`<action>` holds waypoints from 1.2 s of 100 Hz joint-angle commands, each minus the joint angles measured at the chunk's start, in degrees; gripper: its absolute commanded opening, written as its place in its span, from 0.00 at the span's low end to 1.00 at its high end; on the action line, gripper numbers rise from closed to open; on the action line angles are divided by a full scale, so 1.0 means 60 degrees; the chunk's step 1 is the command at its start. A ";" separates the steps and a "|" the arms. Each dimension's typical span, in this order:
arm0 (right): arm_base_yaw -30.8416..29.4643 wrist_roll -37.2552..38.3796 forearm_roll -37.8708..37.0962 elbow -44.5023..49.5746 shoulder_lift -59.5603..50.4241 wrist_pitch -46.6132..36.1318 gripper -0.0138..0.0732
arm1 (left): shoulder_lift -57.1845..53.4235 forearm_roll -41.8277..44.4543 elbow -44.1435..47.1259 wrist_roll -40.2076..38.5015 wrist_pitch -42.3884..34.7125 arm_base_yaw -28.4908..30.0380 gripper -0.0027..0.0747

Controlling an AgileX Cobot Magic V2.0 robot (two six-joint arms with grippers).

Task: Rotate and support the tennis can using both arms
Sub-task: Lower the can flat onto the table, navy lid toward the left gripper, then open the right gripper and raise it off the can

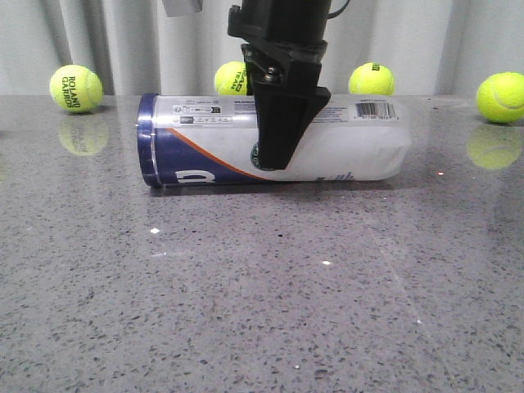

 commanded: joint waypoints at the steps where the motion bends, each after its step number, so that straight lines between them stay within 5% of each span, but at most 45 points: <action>1: 0.0013 -0.0020 0.0103 -0.0319 -0.0595 0.0190 0.90 | -0.0321 -0.0061 0.0440 -0.0071 -0.0712 0.0009 0.01; 63: 0.0013 0.0675 0.0039 -0.0490 -0.1400 0.1037 0.90 | -0.0321 -0.0061 0.0440 -0.0071 -0.0712 0.0009 0.01; 99: 0.0003 0.7056 -0.2403 -0.0479 -0.2085 0.1055 0.90 | -0.0321 -0.0061 0.0440 -0.0071 -0.0712 0.0009 0.01; 120: 0.0003 0.8623 -0.2856 -0.0118 -0.2665 0.1055 0.90 | -0.0321 -0.0061 0.0440 -0.0071 -0.0712 0.0009 0.01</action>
